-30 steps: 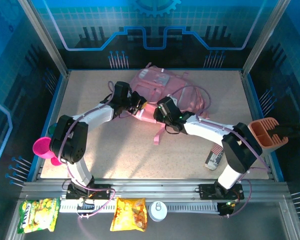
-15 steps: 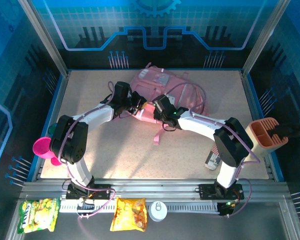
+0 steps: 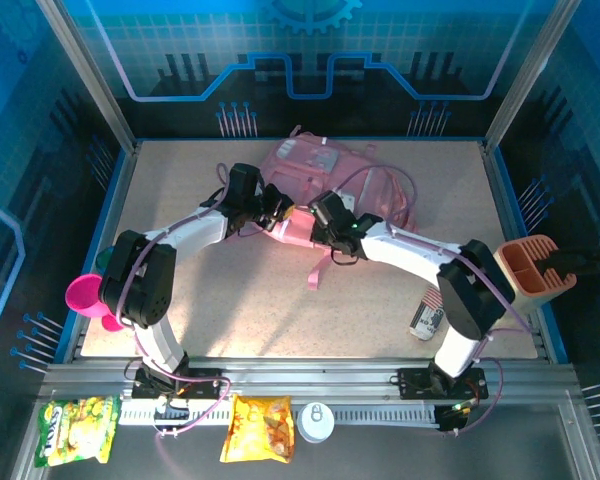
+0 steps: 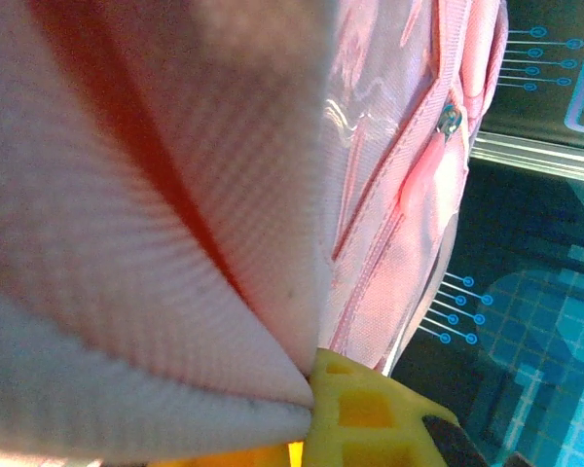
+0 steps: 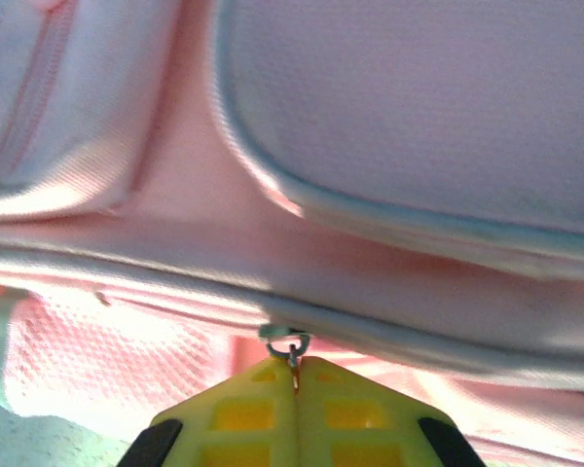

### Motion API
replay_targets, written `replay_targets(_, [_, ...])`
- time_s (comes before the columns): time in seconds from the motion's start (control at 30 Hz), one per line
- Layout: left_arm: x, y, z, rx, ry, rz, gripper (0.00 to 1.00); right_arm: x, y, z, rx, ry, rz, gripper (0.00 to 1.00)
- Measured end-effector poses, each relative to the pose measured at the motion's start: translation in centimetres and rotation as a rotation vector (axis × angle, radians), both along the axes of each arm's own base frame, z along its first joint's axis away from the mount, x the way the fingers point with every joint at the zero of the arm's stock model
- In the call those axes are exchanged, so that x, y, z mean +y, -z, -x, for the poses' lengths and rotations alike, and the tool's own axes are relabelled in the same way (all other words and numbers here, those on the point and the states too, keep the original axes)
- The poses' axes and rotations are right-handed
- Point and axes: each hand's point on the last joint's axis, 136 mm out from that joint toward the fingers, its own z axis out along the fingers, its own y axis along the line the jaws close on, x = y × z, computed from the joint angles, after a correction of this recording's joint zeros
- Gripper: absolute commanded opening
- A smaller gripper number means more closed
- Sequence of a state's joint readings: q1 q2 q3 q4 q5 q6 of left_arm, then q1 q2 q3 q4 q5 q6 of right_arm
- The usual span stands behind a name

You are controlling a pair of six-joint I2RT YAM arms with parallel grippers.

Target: Pack the student bag

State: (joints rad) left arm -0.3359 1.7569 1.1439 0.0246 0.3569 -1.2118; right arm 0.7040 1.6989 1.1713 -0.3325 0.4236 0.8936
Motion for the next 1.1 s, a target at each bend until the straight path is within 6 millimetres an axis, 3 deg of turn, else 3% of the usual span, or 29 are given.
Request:
replay_targets(0.13, [0.4,0.0,-0.1,-0.001,0.007,0.000,0.00,-3.5,1.4,1.3,0.049,0.041,0.059,0.01])
replay_targets(0.23, [0.4,0.1,0.1,0.005,0.010,-0.002,0.00,-5.0,2.3,1.7,0.085,0.050,0.092,0.03])
replay_targets(0.43, [0.8,0.0,-0.2,0.005,0.002,-0.004,0.00,-4.3,2.5,1.6,0.104,-0.017,0.101,0.20])
replay_targets(0.53, [1.0,0.0,-0.3,0.000,0.004,-0.009,0.00,-3.9,2.8,1.3,0.112,-0.039,0.108,0.23])
replay_targets(0.7, [1.0,0.1,-0.2,0.000,0.008,-0.014,0.00,-3.7,3.4,1.1,0.129,-0.048,0.109,0.21])
replay_targets(0.9, [1.1,0.1,-0.2,0.000,0.007,-0.015,0.00,-3.8,3.5,1.1,0.131,-0.050,0.114,0.05])
replay_targets(1.1, [1.3,-0.1,-0.4,0.000,0.016,-0.012,0.00,-4.6,3.4,1.1,0.117,-0.032,0.155,0.03])
